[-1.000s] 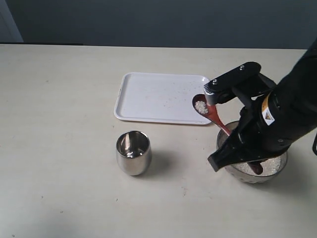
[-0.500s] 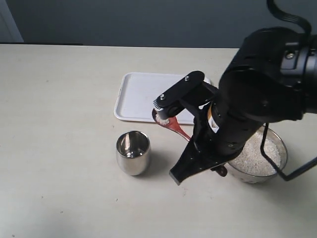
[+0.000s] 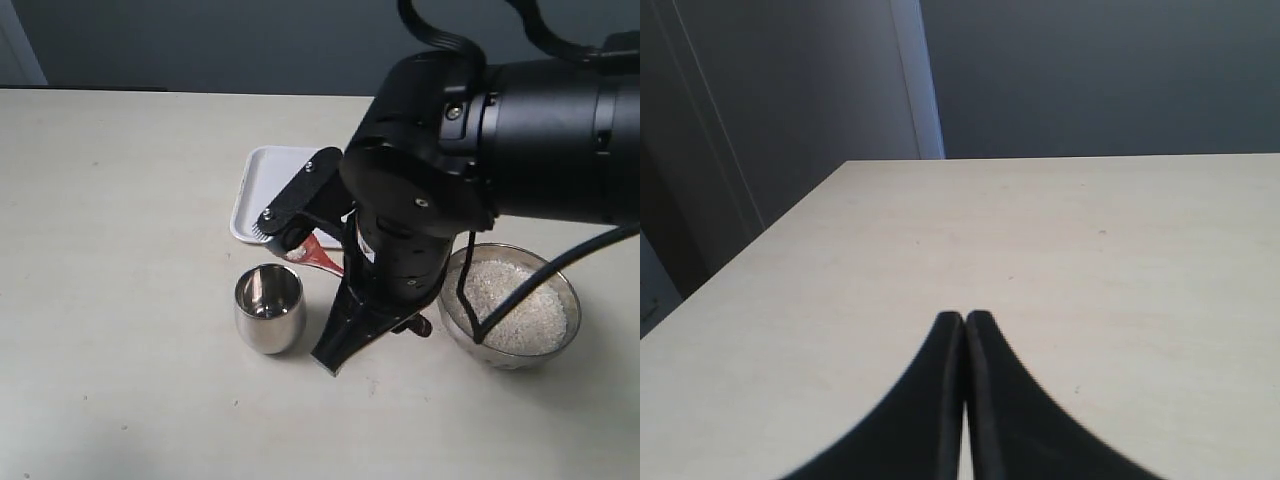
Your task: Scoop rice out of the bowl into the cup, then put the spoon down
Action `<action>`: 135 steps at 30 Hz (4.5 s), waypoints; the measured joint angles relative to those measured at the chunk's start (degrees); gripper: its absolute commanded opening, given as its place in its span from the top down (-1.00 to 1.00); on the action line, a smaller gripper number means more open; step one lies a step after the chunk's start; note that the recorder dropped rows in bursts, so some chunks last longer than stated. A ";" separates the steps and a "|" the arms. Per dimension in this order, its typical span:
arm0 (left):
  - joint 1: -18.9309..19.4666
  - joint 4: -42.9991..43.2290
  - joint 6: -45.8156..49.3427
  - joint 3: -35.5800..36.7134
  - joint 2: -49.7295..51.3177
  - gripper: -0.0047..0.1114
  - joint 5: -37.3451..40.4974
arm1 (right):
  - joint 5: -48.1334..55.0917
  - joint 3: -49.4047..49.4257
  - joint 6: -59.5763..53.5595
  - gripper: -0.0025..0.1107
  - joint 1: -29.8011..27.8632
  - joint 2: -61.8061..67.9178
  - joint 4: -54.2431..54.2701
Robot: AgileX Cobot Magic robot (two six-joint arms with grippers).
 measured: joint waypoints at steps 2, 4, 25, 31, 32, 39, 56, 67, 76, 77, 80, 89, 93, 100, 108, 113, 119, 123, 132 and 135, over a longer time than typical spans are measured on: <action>0.00 0.00 0.00 0.00 0.00 0.91 0.00 | 0.00 -0.22 -0.39 0.97 0.71 0.21 -0.97; 0.00 0.00 0.00 0.00 0.00 0.91 0.00 | 0.28 -0.22 -0.38 0.97 1.48 0.54 -1.92; 0.00 0.00 0.00 0.00 0.00 0.91 0.00 | -0.23 -0.22 -0.60 0.97 3.61 2.57 -11.52; 0.00 0.00 0.00 0.00 0.00 0.91 0.00 | -0.58 -0.22 -0.60 0.97 3.61 4.09 -11.52; 0.00 0.00 0.00 0.00 0.00 0.91 0.00 | -0.58 -0.22 -0.60 0.97 3.61 4.54 -11.78; 0.00 0.00 0.00 0.00 0.00 0.91 0.00 | -0.69 -0.22 -0.72 0.97 5.07 5.73 -15.17; 0.00 0.00 0.00 0.00 0.00 0.91 0.00 | 0.59 -0.22 -0.72 0.97 7.04 5.73 -18.12; 0.00 0.00 0.00 0.00 0.00 0.91 0.00 | 2.17 -0.10 -0.71 0.97 8.47 5.73 -20.52; 0.00 0.00 0.00 0.00 0.00 0.91 0.00 | 1.96 2.36 -0.71 0.97 9.55 5.73 -22.09; 0.00 0.00 0.00 0.00 0.00 0.91 0.00 | 1.96 2.36 -0.71 0.97 9.55 5.73 -22.20; 0.00 0.00 0.00 0.00 0.00 0.91 0.00 | 1.96 2.36 -0.71 0.97 9.66 5.73 -22.61; 0.00 0.00 0.00 0.00 0.00 0.91 0.00 | 2.44 3.83 -0.49 0.97 11.69 7.03 -26.11; 0.00 0.00 0.00 0.00 0.00 0.91 0.00 | 3.34 5.01 -0.22 0.97 12.88 7.10 -28.59; 0.00 0.00 0.00 0.00 0.00 0.91 0.00 | 3.39 5.01 0.60 0.97 13.38 7.10 -30.07; 0.00 0.00 0.00 0.00 0.00 0.91 0.00 | 3.85 5.11 1.10 0.97 13.38 7.10 -31.36; 0.00 0.00 0.00 0.00 0.00 0.91 0.00 | 3.98 5.11 1.30 0.97 13.38 7.10 -31.73; 0.00 0.00 0.00 0.00 0.00 0.91 0.00 | 4.38 5.11 2.23 0.97 13.38 7.10 -34.17; 0.00 0.00 0.00 0.00 0.00 0.91 0.00 | 4.49 5.11 2.57 0.97 13.38 7.10 -34.98; 0.00 0.00 0.00 0.00 0.00 0.91 0.00 | 4.61 5.11 2.87 0.97 15.50 7.10 -35.95; 0.00 0.00 0.00 0.00 0.00 0.91 0.00 | 4.72 5.11 3.01 0.97 15.75 7.10 -36.19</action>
